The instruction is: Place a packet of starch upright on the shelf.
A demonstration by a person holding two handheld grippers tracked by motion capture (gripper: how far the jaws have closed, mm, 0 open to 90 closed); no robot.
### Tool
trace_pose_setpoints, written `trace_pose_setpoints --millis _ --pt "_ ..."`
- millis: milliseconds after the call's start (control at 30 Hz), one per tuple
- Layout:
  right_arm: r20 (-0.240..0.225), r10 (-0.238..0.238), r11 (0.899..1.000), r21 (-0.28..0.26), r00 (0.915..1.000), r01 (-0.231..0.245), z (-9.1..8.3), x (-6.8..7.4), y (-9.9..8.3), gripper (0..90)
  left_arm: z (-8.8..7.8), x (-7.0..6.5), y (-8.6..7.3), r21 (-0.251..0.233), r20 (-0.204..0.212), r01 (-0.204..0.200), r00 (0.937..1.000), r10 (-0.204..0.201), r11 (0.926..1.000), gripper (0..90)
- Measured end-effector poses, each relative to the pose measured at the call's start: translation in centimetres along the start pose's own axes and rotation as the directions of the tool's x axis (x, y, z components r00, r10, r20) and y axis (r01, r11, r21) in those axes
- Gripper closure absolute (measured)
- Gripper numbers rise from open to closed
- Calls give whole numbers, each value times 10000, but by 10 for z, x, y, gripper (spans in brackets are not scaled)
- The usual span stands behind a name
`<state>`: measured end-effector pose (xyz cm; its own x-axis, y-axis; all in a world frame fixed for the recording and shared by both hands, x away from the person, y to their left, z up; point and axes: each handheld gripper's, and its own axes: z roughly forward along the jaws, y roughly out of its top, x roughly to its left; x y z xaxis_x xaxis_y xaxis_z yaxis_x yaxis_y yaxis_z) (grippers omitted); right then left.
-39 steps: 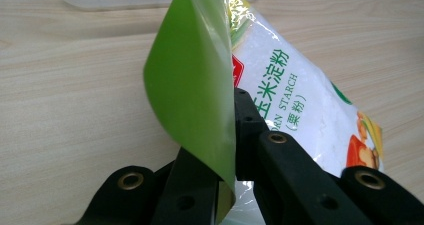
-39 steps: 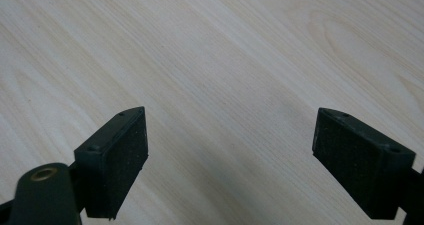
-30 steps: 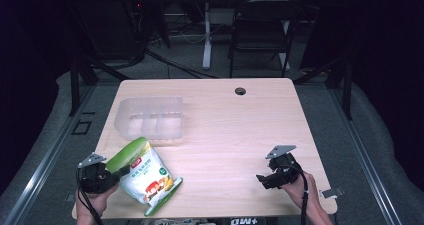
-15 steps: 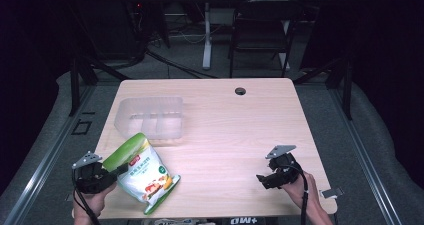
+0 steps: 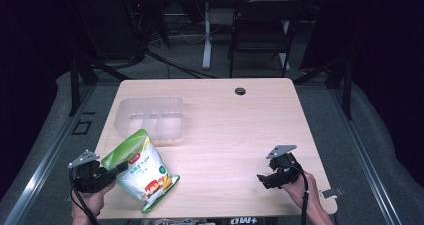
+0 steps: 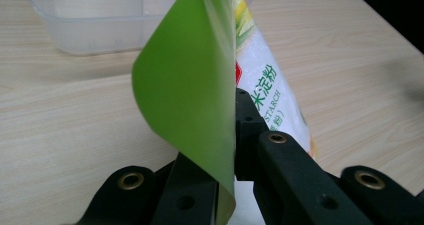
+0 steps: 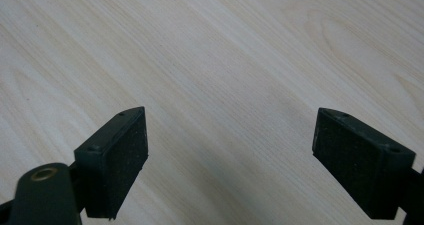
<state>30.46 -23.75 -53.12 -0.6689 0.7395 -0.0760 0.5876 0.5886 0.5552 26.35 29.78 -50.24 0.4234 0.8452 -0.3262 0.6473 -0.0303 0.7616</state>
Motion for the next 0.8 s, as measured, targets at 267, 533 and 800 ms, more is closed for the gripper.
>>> trace_pose_setpoints --millis 267,533,800 --pt "-24 31 10000 -62 10000 -31 0 -1 0 140 -7 -5 6 -232 62 -208 9998 209 9995 897" --pt "-14 48 10000 -69 10000 -48 -1 -1 0 140 -16 -10 10 -375 92 -339 9994 342 9987 898" --pt "-53 56 10000 -8 10000 -56 0 -2 1 140 -24 -17 16 -396 62 -501 9987 504 9980 898"
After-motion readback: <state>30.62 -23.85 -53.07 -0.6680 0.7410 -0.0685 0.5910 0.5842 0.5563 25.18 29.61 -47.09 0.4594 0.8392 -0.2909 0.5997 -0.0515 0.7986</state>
